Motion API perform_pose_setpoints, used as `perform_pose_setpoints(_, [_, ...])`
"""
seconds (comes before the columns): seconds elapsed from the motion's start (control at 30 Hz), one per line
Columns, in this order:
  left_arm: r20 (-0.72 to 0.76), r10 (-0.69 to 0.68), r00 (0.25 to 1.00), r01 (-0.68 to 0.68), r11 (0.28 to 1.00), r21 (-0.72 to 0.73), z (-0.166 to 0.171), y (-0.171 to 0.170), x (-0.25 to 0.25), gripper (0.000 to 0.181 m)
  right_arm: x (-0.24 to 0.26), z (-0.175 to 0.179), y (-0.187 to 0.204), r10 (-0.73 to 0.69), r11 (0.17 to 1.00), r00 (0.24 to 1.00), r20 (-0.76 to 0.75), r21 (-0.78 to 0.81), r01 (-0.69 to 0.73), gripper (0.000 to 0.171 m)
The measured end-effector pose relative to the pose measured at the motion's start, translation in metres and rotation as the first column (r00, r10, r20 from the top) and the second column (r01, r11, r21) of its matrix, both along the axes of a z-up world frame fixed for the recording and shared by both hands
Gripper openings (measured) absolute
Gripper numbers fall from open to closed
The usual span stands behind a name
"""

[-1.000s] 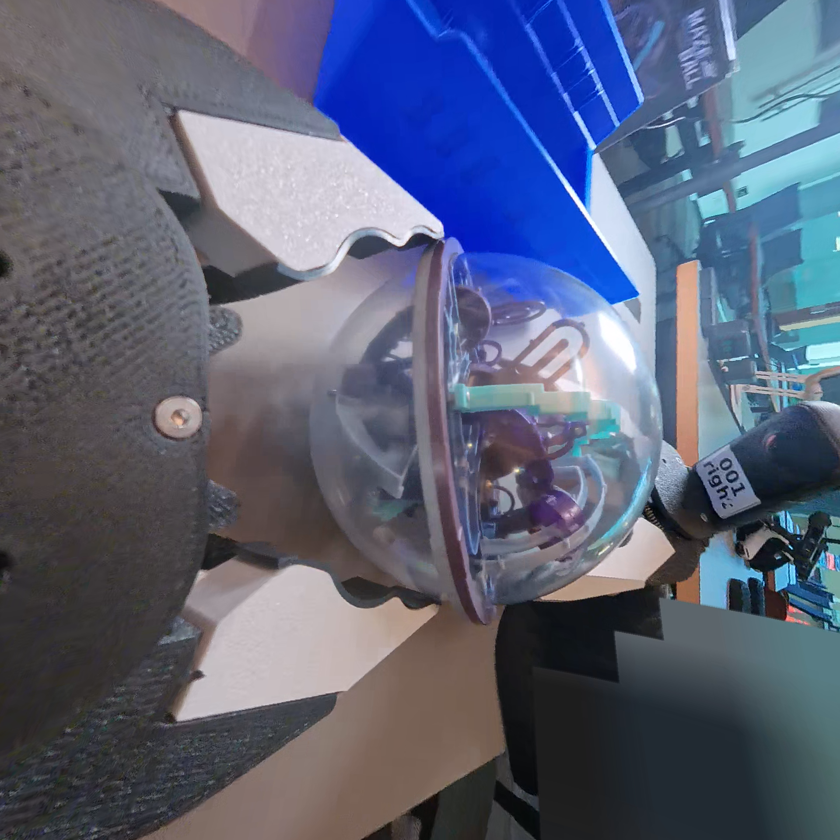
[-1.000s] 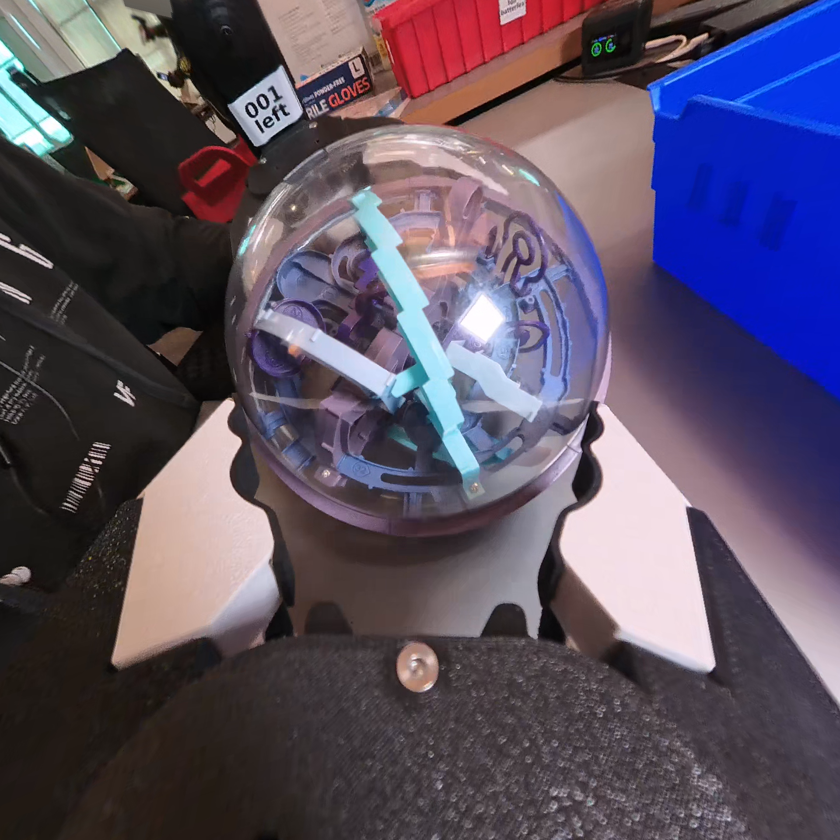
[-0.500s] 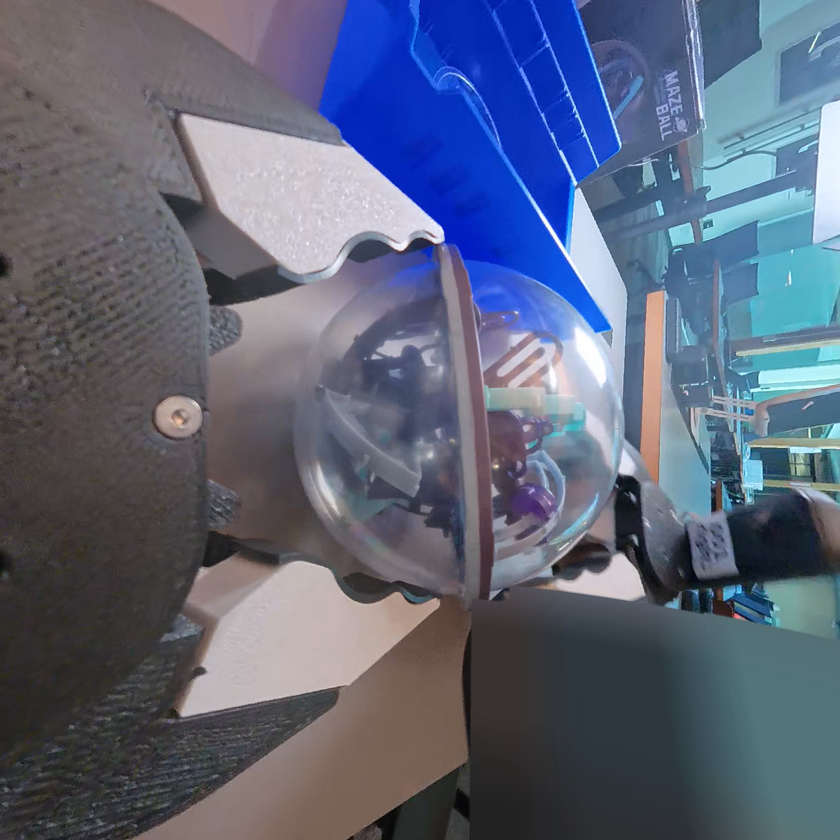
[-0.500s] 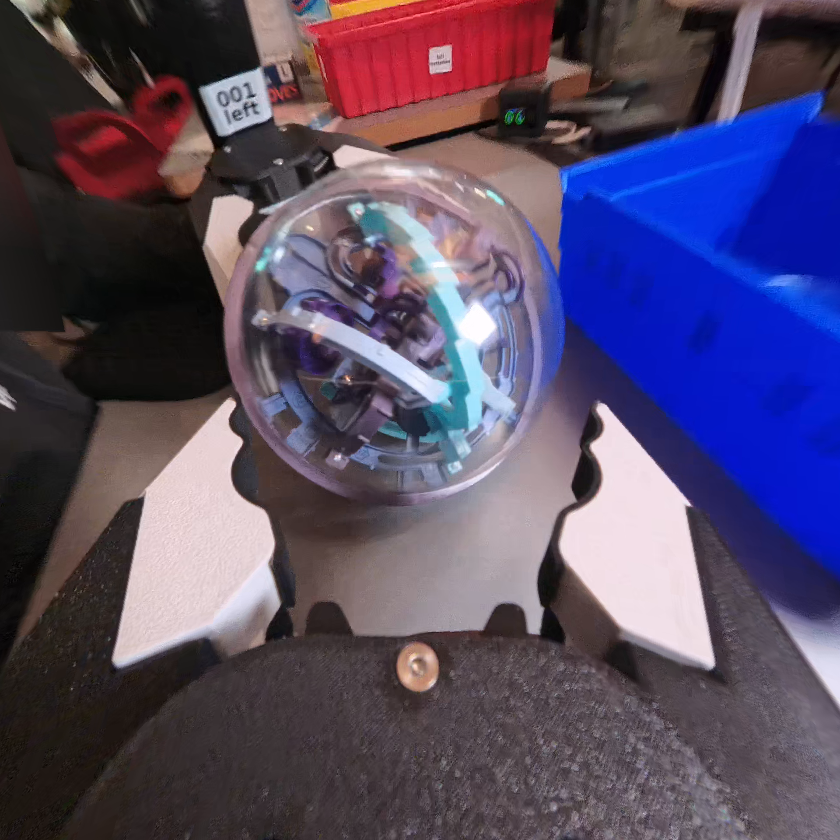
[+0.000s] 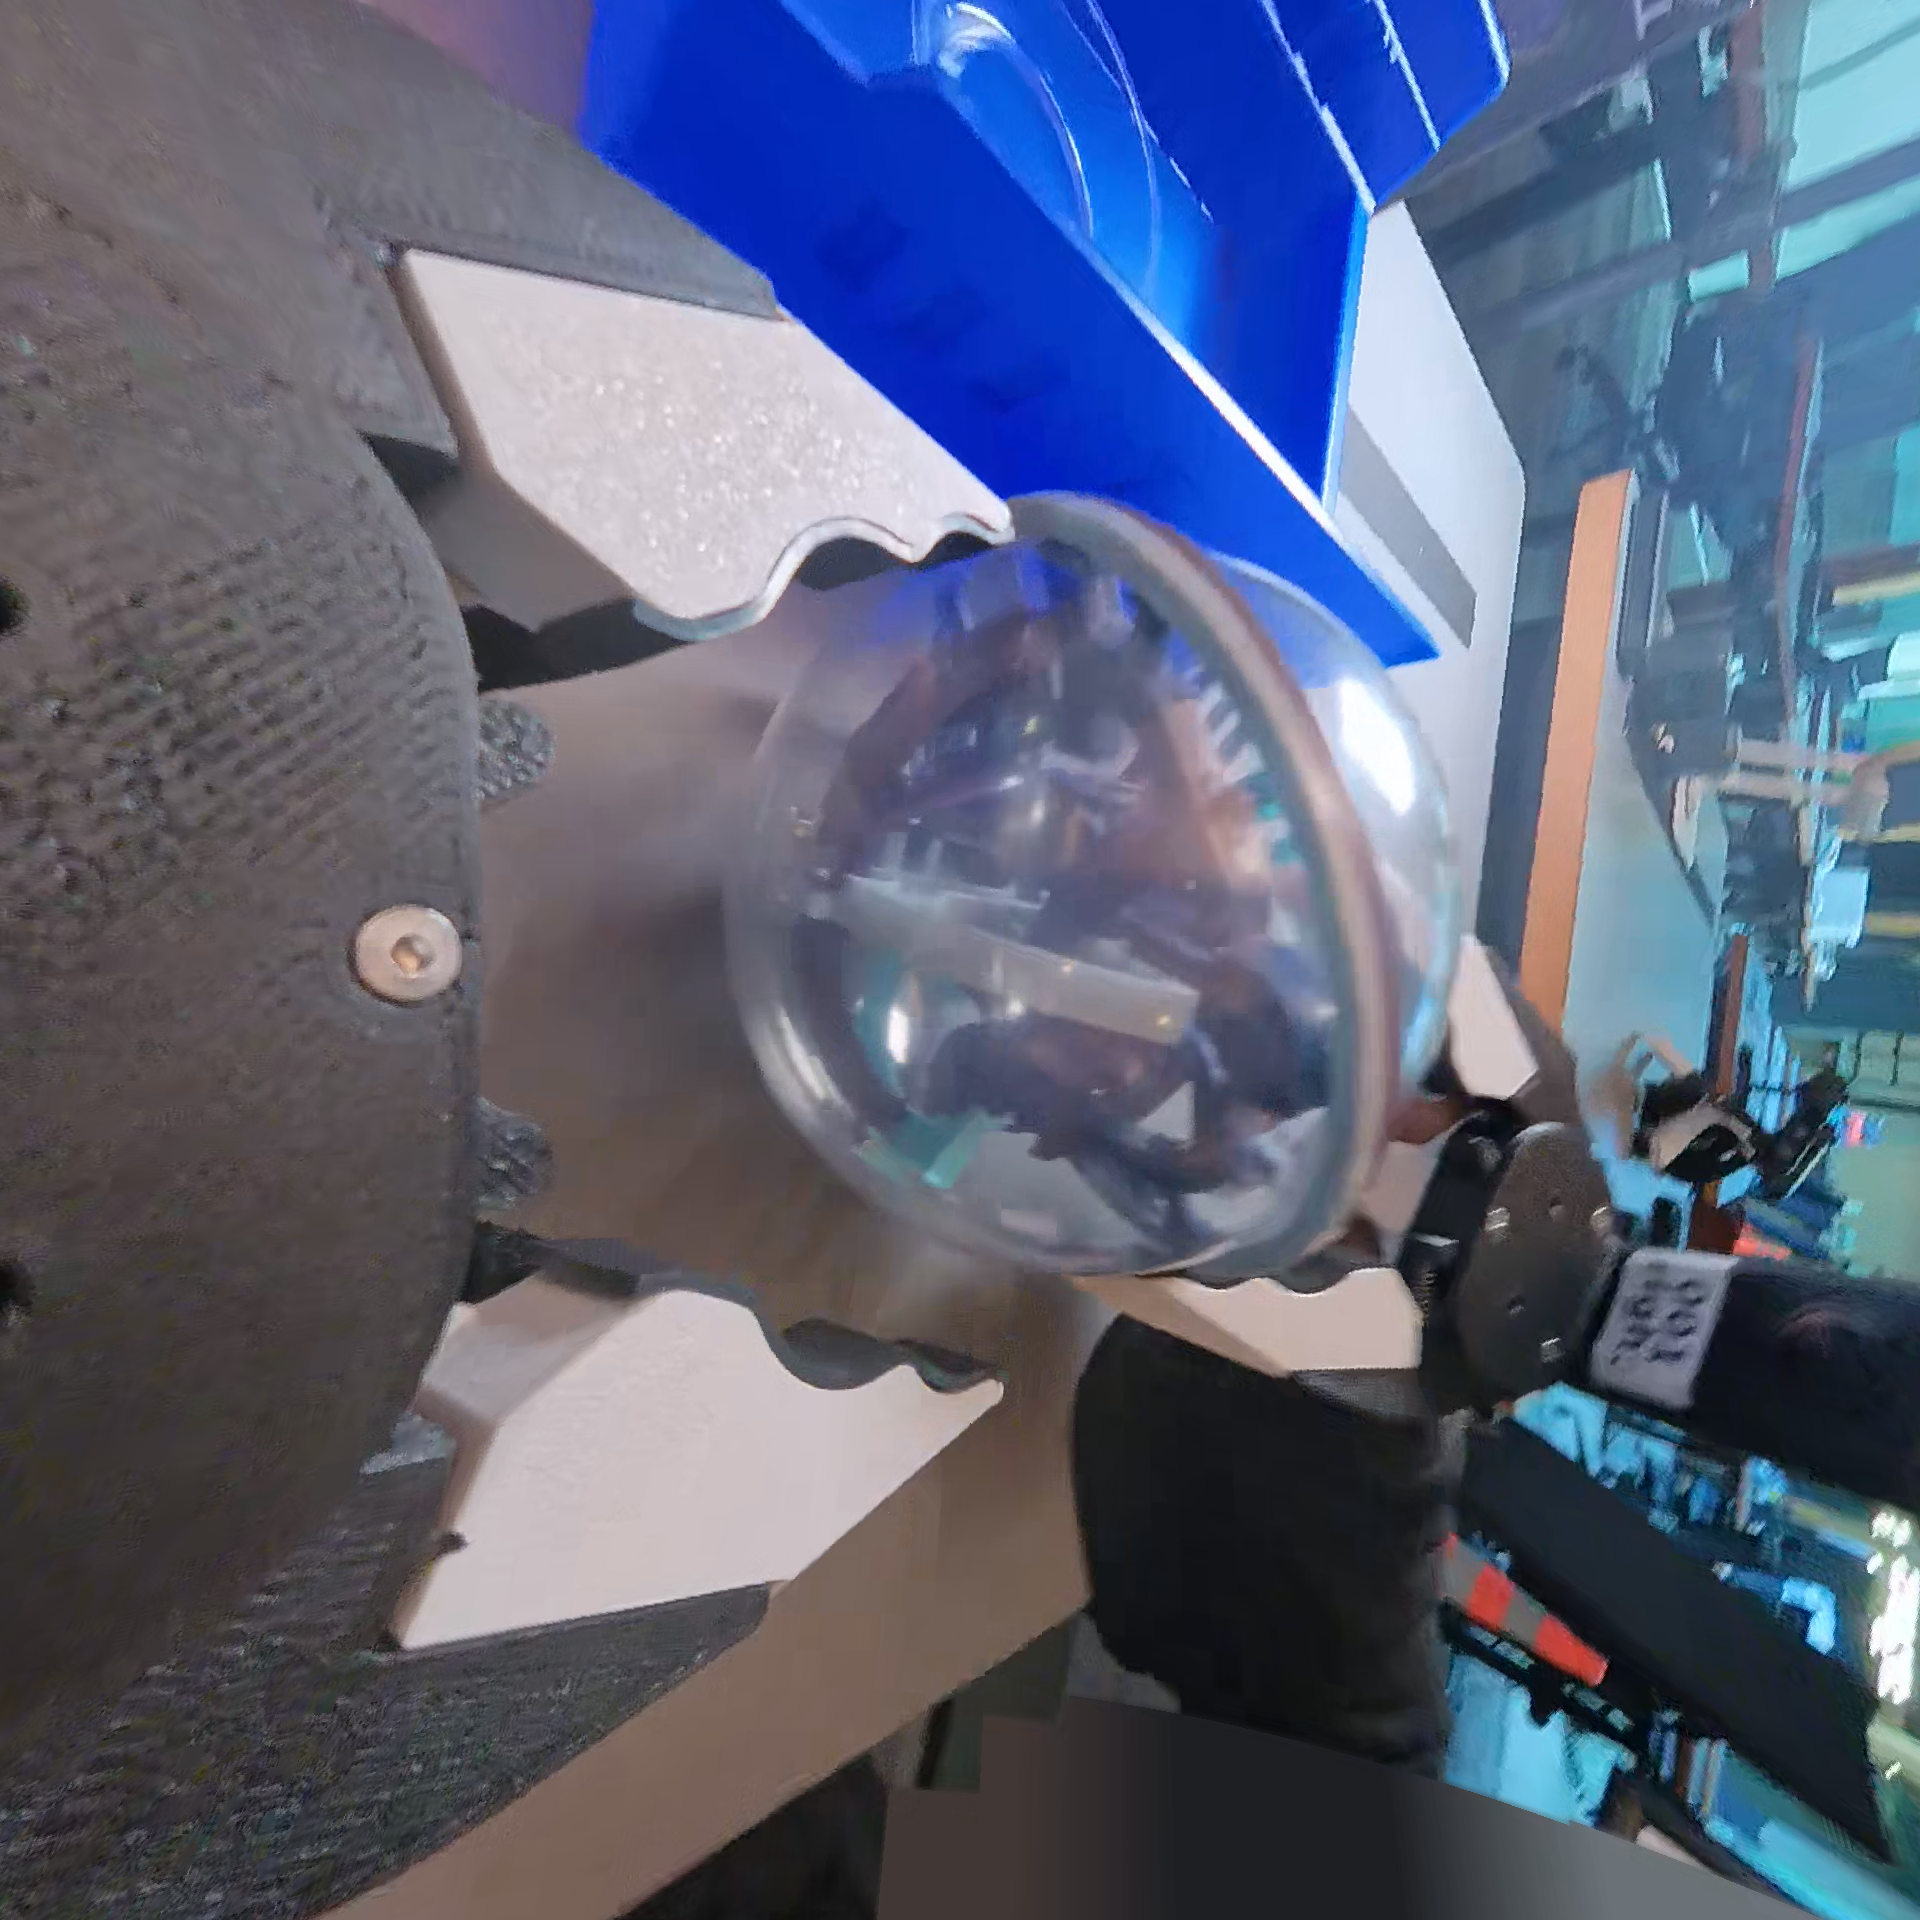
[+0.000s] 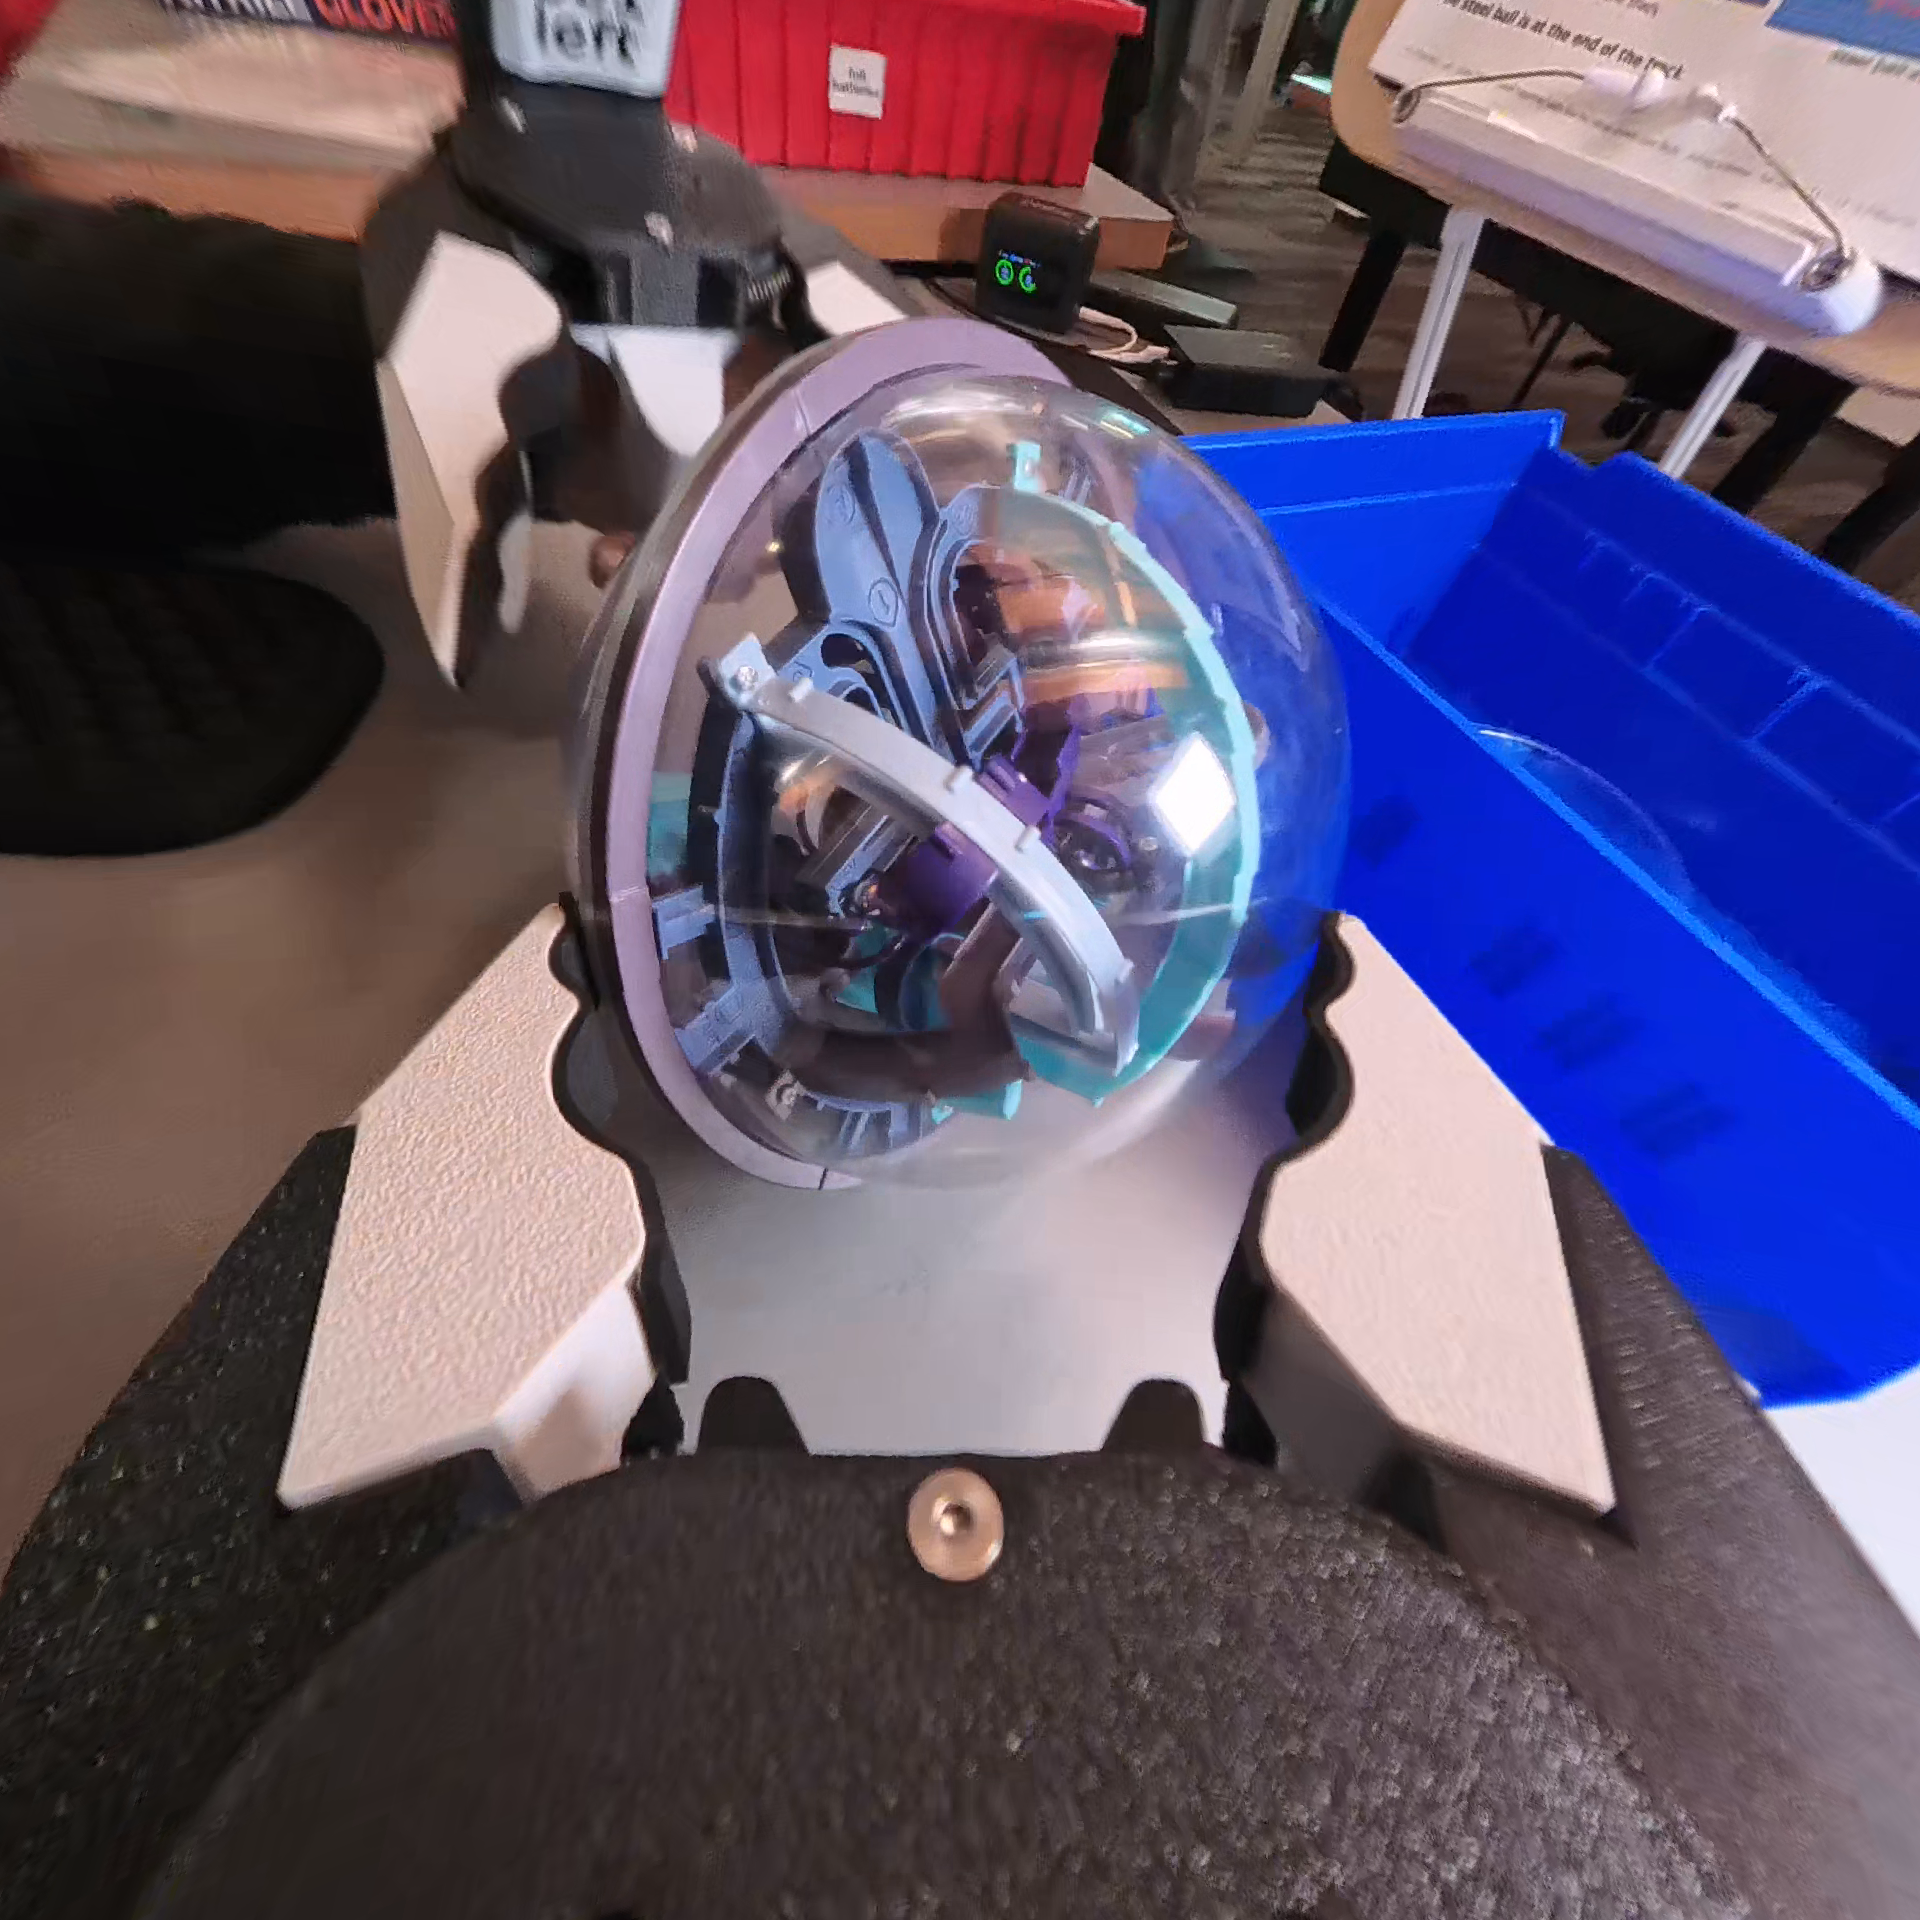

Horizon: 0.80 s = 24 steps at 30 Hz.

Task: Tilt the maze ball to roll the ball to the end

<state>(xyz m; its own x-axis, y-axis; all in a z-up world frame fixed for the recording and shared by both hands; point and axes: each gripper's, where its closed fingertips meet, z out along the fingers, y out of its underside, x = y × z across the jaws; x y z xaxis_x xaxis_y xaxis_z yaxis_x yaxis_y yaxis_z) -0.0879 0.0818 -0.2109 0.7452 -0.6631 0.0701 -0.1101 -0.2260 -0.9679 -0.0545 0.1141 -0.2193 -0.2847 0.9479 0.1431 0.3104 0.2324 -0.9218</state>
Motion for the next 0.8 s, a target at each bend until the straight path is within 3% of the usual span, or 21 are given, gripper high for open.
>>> perform_pose_setpoints(0.17, [0.006, -0.058, 0.998, 0.058, 0.997, 0.045, -0.017, 0.010, -0.003, 0.148, -0.001, 0.004, 0.005, 0.025, 0.989, 1.000, -0.018, -0.148, -0.028, 0.130])
perform_pose_setpoints(0.33, [0.018, -0.005, 1.000, 0.004, 0.998, 0.062, -0.016, 0.017, -0.003, 0.144, 0.001, 0.000, 0.004, 0.053, 0.973, 0.998, -0.030, -0.225, -0.058, 0.132])
perform_pose_setpoints(0.53, [0.016, 0.070, 0.997, -0.070, 0.997, -0.028, -0.014, 0.014, 0.003, 0.144, 0.000, 0.002, 0.002, 0.059, 0.951, 0.997, -0.045, -0.302, -0.070, 0.136])
perform_pose_setpoints(0.63, [0.037, 0.091, 0.995, -0.089, 0.995, -0.052, -0.013, 0.016, 0.003, 0.143, 0.001, 0.004, 0.005, 0.019, 0.966, 0.999, -0.047, -0.256, -0.031, 0.136])
perform_pose_setpoints(0.8, [0.081, 0.104, 0.991, -0.098, 0.992, -0.073, -0.006, 0.022, 0.007, 0.142, 0.007, 0.006, 0.007, -0.038, 0.999, 0.998, -0.049, -0.001, 0.038, 0.134])
